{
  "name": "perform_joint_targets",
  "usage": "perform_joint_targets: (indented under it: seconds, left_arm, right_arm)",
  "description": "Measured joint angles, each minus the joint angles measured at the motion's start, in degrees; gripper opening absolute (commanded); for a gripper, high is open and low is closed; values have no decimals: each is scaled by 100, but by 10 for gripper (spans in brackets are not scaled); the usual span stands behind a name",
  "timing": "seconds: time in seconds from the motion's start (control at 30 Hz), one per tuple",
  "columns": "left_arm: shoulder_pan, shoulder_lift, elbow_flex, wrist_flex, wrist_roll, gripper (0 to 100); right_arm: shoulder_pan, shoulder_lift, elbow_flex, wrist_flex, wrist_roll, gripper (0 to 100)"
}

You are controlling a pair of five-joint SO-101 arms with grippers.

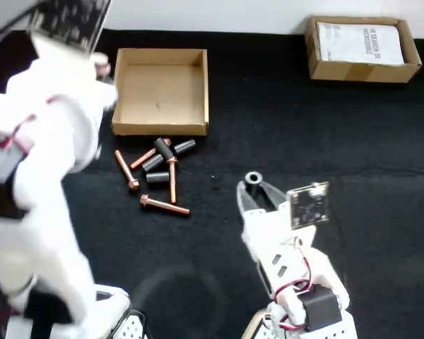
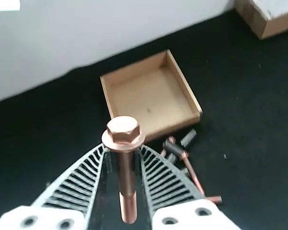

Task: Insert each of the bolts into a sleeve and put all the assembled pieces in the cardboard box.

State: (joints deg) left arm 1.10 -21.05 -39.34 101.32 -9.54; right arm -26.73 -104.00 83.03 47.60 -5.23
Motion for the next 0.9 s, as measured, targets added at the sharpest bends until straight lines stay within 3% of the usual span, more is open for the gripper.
perform_joint_targets:
  seconds: [0.2, 0.5, 0.7, 0.9]
  left_arm:
    - [0, -1389, 1846, 0, 0, 9]
    - [0, -3253, 4211, -255, 0, 9]
    - [88, -4651, 6259, -1266, 0, 9]
    - [668, -5837, 8273, -3033, 9, 9]
  right_arm:
    - [-651, 0, 123, -264, 448, 7]
    - [-1108, 0, 747, -1371, 519, 7]
    - [-1204, 0, 1064, -1468, 519, 7]
    - [-1213, 0, 1143, -1468, 519, 7]
